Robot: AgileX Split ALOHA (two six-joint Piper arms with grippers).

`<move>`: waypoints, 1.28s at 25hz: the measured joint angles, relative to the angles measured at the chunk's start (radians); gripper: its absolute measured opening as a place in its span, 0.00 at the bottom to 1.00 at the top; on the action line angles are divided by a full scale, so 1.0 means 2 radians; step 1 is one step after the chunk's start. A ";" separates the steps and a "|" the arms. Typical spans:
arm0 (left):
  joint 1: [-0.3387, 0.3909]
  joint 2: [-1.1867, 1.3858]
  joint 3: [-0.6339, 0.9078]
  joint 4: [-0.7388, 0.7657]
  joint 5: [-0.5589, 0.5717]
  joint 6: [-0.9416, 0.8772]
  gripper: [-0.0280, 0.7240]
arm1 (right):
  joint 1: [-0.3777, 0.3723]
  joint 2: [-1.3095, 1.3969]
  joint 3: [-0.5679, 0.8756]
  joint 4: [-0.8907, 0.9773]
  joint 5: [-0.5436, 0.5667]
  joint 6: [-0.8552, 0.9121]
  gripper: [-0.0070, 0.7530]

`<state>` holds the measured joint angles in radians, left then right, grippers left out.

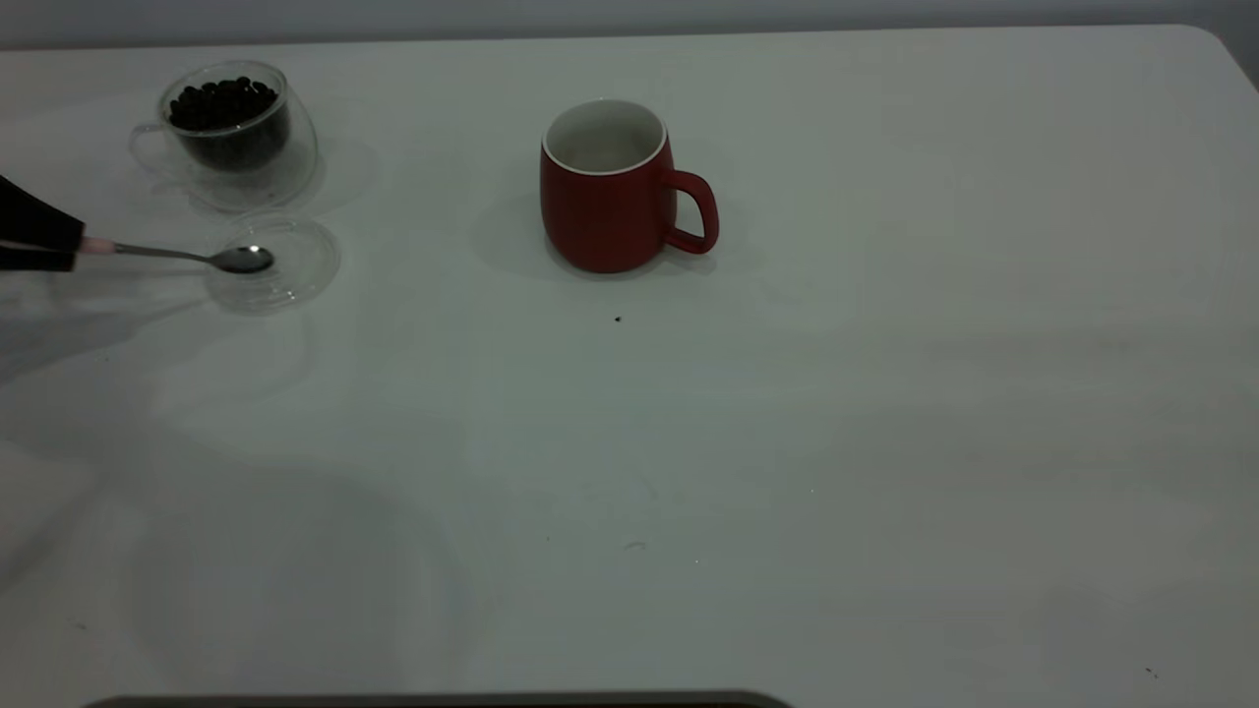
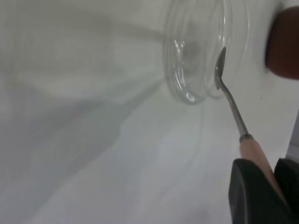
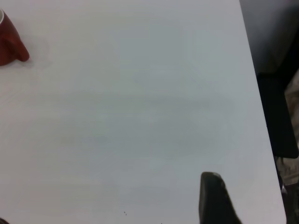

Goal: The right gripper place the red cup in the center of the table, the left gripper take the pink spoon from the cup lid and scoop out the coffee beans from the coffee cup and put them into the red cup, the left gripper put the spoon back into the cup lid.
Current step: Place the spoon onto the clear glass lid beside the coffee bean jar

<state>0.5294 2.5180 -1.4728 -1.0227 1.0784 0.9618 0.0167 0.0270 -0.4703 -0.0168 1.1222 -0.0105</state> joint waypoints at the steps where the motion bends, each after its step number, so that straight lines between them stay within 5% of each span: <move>1: 0.000 0.005 0.000 -0.008 -0.001 0.007 0.20 | 0.000 0.000 0.000 0.000 0.000 0.000 0.58; 20: -0.017 0.029 0.000 -0.046 -0.031 0.028 0.21 | 0.000 0.000 0.000 0.000 0.000 0.000 0.58; 32: -0.017 0.032 0.000 -0.053 -0.046 0.028 0.59 | 0.000 0.000 0.000 0.000 0.000 0.000 0.58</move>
<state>0.4962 2.5829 -1.4737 -1.1291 0.9854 1.0169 0.0167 0.0270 -0.4703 -0.0168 1.1222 -0.0105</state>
